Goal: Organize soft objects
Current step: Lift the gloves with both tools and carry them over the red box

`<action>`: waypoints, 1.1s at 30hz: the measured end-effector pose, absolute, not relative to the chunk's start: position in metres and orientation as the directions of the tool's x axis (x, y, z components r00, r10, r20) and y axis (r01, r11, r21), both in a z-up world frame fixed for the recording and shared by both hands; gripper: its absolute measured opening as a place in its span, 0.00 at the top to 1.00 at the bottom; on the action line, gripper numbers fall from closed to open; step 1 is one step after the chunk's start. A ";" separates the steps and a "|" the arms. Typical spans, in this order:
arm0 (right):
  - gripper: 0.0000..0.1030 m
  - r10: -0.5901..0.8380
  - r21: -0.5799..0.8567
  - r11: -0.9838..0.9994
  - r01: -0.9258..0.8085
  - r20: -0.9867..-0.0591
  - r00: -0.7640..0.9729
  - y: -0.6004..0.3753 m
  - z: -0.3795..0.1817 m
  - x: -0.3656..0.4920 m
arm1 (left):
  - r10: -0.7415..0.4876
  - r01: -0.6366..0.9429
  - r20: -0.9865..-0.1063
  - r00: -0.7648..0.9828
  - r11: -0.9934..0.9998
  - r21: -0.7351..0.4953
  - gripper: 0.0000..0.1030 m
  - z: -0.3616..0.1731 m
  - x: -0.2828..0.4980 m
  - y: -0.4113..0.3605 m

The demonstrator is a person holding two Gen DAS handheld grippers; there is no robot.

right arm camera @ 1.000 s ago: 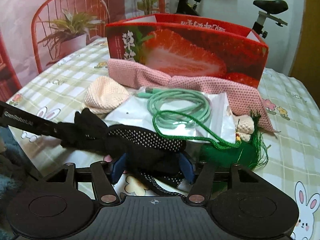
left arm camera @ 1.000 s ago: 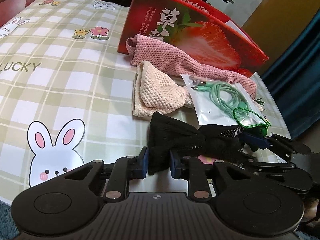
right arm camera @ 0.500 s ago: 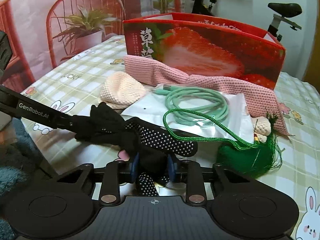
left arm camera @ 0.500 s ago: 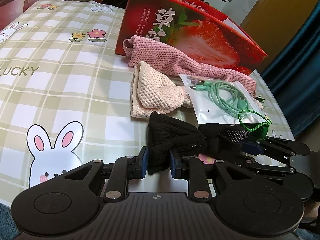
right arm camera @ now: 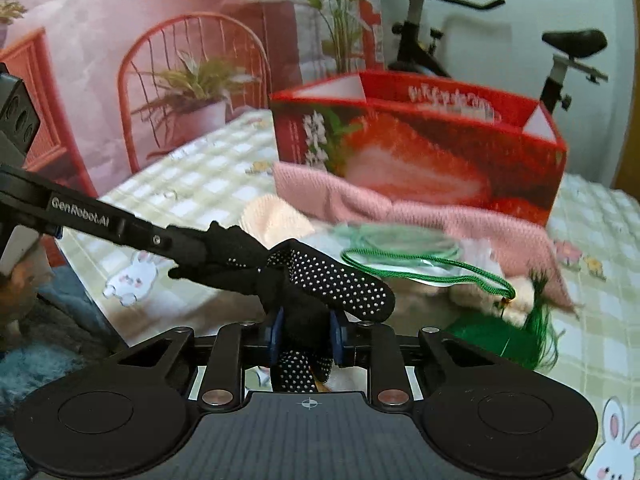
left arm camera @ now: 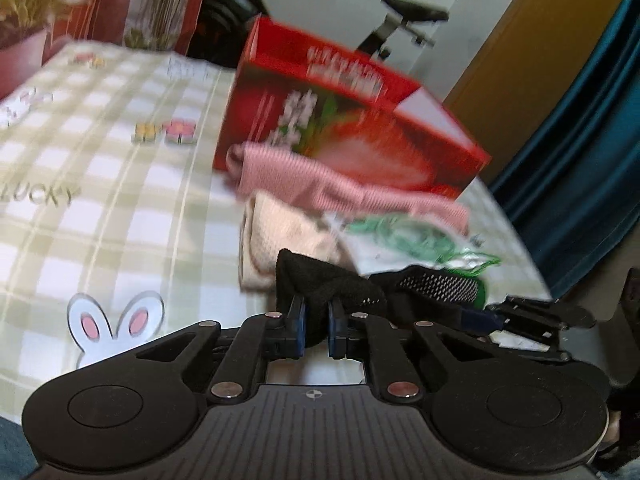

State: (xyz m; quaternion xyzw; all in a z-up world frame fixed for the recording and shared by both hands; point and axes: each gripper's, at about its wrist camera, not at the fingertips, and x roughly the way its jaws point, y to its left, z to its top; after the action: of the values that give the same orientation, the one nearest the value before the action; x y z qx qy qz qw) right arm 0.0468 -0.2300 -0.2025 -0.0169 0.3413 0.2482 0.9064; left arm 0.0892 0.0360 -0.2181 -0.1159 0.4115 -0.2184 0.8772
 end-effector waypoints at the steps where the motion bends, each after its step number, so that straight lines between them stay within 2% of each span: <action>1: 0.79 0.448 0.146 0.873 -0.465 -0.615 0.649 -0.231 -0.197 0.047 | -0.486 0.291 -0.652 0.582 0.873 -0.391 0.89 -0.210 0.088 0.040; 8: 0.79 0.511 0.194 0.850 -0.490 -0.533 0.674 -0.235 -0.157 0.049 | -0.494 0.351 -0.542 0.680 0.868 -0.352 0.89 -0.159 0.072 0.046; 16: 0.79 0.513 0.191 0.854 -0.484 -0.467 0.720 -0.236 -0.115 0.076 | -0.486 0.380 -0.472 0.736 0.873 -0.306 0.89 -0.120 0.084 0.038; 26: 0.79 0.474 0.162 0.877 -0.452 -0.433 0.766 -0.246 -0.092 0.133 | -0.474 0.390 -0.445 0.759 0.880 -0.272 0.89 -0.101 0.135 0.017; 33: 0.79 0.434 0.130 0.896 -0.426 -0.466 0.771 -0.254 -0.090 0.186 | -0.463 0.388 -0.473 0.750 0.886 -0.252 0.89 -0.101 0.187 0.003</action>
State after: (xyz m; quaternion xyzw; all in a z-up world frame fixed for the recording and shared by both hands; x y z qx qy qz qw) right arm 0.1861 -0.2541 -0.0897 0.0083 0.2499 0.2284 0.9409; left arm 0.1873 0.0030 -0.1014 -0.0690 0.2705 -0.2282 0.9328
